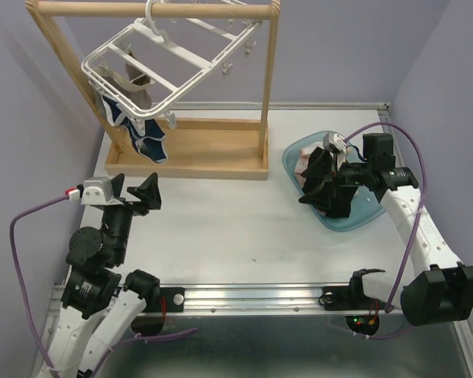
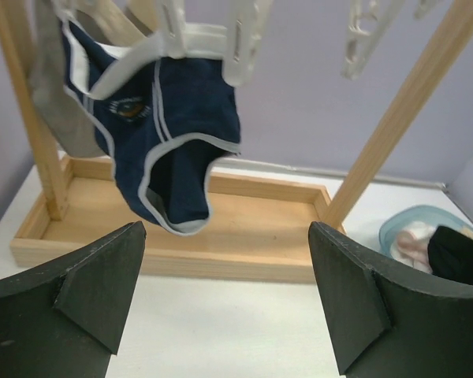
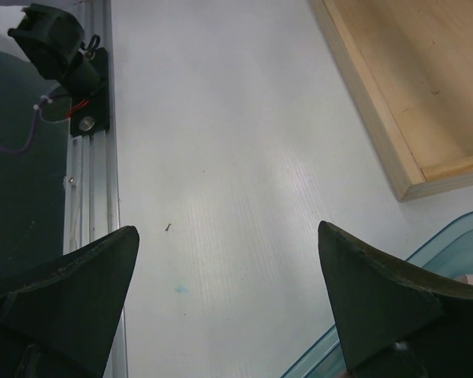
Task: Remove the underwear clipped to the hanger
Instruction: Adjust the hanger on the clothesline.
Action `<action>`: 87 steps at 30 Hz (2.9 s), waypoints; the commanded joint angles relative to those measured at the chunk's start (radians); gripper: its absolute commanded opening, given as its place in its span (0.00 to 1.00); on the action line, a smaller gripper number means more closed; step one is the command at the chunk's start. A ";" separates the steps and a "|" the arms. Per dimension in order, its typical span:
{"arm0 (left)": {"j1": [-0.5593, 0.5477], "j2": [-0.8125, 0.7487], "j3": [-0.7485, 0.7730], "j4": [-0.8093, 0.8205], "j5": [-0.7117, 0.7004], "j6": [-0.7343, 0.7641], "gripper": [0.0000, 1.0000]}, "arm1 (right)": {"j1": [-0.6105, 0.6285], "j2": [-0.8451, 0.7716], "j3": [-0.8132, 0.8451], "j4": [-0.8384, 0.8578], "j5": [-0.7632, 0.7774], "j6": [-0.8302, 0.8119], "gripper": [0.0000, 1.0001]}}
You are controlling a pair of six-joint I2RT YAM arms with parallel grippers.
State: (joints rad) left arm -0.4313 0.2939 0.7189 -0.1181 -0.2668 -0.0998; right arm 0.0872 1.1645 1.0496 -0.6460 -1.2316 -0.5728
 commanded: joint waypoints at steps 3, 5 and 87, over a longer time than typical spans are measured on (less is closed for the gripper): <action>-0.001 0.069 0.111 -0.022 -0.228 -0.014 0.97 | 0.009 -0.034 -0.014 0.014 -0.035 -0.012 1.00; 0.000 0.100 0.131 0.004 -0.271 -0.008 0.97 | 0.008 -0.038 -0.016 0.014 -0.037 -0.010 1.00; 0.490 0.654 0.326 0.382 0.324 -0.132 0.80 | 0.065 -0.062 -0.017 0.014 -0.025 -0.018 1.00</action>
State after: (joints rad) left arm 0.0723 0.9607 1.0542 0.1532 0.0738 -0.2623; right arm 0.1402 1.1069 1.0496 -0.6460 -1.2526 -0.5797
